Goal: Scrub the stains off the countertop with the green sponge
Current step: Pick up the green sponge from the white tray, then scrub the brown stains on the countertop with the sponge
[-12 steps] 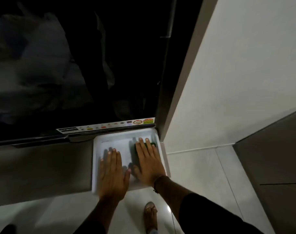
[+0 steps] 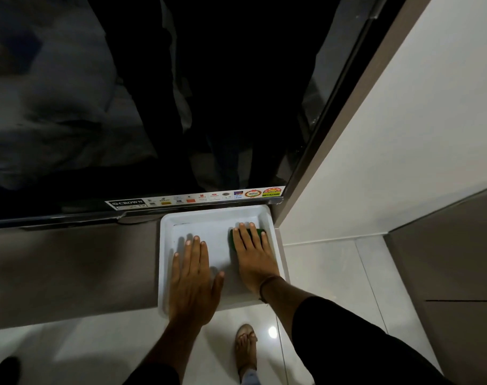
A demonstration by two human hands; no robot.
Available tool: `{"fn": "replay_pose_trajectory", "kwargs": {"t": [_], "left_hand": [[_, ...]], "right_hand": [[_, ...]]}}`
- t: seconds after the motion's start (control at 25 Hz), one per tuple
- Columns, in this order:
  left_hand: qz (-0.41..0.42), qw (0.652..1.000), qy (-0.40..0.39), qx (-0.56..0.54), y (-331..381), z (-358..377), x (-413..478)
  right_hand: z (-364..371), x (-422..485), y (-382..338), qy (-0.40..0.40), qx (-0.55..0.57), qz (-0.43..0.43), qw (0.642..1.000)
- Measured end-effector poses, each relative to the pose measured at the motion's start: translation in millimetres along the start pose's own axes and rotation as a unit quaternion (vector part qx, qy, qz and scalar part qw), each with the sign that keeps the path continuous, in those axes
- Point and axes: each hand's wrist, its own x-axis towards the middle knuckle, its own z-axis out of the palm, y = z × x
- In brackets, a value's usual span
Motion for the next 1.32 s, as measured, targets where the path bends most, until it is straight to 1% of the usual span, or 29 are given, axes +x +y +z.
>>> {"fn": "replay_pose_trajectory", "kwargs": {"t": [0.16, 0.24, 0.36, 0.52, 0.68, 0.8, 0.92, 1.08, 1.12, 1.32], "left_hand": [[0.018, 1.000, -0.002, 0.022, 8, -11, -1], [0.032, 0.999, 0.002, 0.041, 15, -22, -1], [0.067, 0.996, 0.011, 0.050, 41, -38, 1], [0.159, 0.987, -0.010, 0.031, 114, -47, 11], [0.271, 0.962, -0.035, 0.025, 223, -38, 22], [0.373, 0.926, -0.044, 0.024, 327, -23, 29], [0.452, 0.891, -0.030, 0.030, 435, 7, 33], [0.526, 0.850, -0.028, 0.017, 585, 57, 33], [0.540, 0.841, -0.040, 0.011, 625, 69, 31], [0.607, 0.792, -0.069, 0.005, 807, 115, 17]], "right_hand": [[-10, -9, -6, -0.009, 0.003, -0.011, 1.000], [-23, -20, -11, 0.014, 0.023, -0.028, 0.999], [-50, -50, -4, 0.068, 0.049, -0.033, 0.996], [-81, -98, 50, 0.174, 0.057, 0.036, 0.982], [-105, -162, 139, 0.224, 0.058, 0.149, 0.961], [-121, -225, 226, 0.266, 0.053, 0.254, 0.928], [-135, -298, 316, 0.305, 0.025, 0.329, 0.893], [-156, -400, 439, 0.296, 0.024, 0.428, 0.853], [-161, -426, 470, 0.291, 0.025, 0.448, 0.845], [-185, -534, 595, 0.287, 0.020, 0.501, 0.816]]}}
